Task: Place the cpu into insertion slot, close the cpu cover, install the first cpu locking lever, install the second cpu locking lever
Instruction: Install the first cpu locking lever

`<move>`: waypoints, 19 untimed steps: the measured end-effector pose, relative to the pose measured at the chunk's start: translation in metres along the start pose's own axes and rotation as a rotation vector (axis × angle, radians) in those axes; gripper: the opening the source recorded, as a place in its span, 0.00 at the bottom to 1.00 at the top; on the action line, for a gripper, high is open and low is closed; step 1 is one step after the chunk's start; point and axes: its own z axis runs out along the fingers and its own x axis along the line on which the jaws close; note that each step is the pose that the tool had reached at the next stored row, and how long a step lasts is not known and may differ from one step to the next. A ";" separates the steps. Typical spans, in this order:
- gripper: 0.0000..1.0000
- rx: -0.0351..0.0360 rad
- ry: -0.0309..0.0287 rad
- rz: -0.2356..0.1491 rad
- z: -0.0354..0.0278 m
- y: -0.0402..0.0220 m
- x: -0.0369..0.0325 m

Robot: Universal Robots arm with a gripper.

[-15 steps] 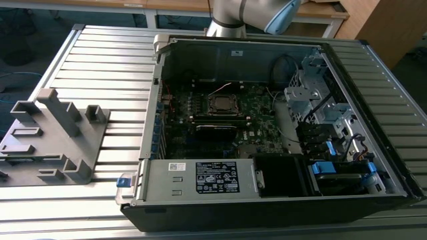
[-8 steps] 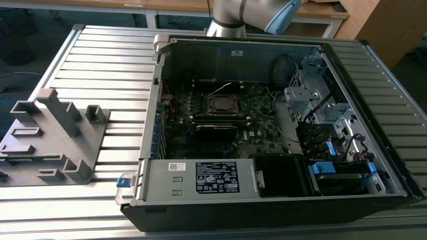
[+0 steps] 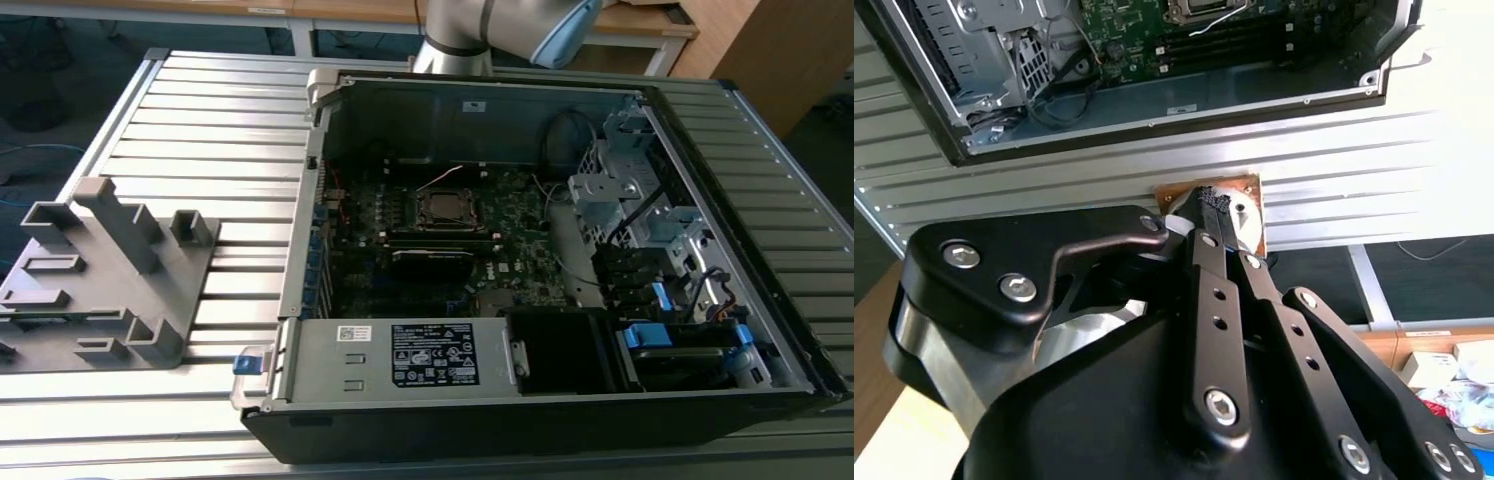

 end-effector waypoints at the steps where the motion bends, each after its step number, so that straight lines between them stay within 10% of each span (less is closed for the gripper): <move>1: 0.11 0.0018 0.0020 0.000 0.0016 -0.0001 -0.0010; 12: 0.11 0.0221 0.0242 0.005 0.0155 -0.0013 -0.0091; 19: 0.11 0.0229 0.0252 -0.003 0.0167 -0.0013 -0.0095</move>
